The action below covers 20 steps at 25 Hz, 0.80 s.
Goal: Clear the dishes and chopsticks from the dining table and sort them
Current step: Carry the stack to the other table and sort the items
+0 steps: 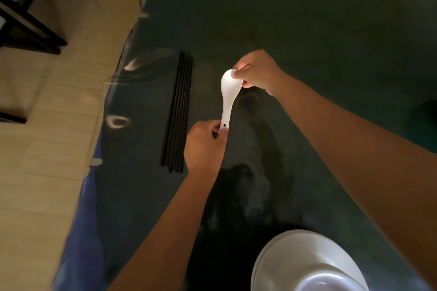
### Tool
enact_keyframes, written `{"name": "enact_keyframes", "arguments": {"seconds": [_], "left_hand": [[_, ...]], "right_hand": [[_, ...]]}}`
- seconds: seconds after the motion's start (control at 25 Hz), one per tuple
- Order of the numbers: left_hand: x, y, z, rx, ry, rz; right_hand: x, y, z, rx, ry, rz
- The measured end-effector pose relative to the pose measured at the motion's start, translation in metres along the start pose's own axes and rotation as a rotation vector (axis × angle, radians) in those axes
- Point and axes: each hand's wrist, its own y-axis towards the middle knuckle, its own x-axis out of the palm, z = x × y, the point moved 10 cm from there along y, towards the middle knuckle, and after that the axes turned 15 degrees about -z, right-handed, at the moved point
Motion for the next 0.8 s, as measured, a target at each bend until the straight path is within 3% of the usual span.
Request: {"name": "enact_keyframes", "arguments": {"seconds": [0.16, 0.6, 0.8], "left_hand": [[0.010, 0.000, 0.010, 0.035, 0.104, 0.019], [0.013, -0.008, 0.011, 0.050, 0.040, -0.031], [0.014, -0.092, 0.052, 0.399, 0.095, -0.169]], "right_hand": [[-0.003, 0.000, 0.011, 0.026, -0.012, 0.023], [-0.013, -0.019, 0.021, 0.025, -0.091, 0.063], [-0.014, -0.132, 0.022, -0.131, -0.218, 0.100]]}}
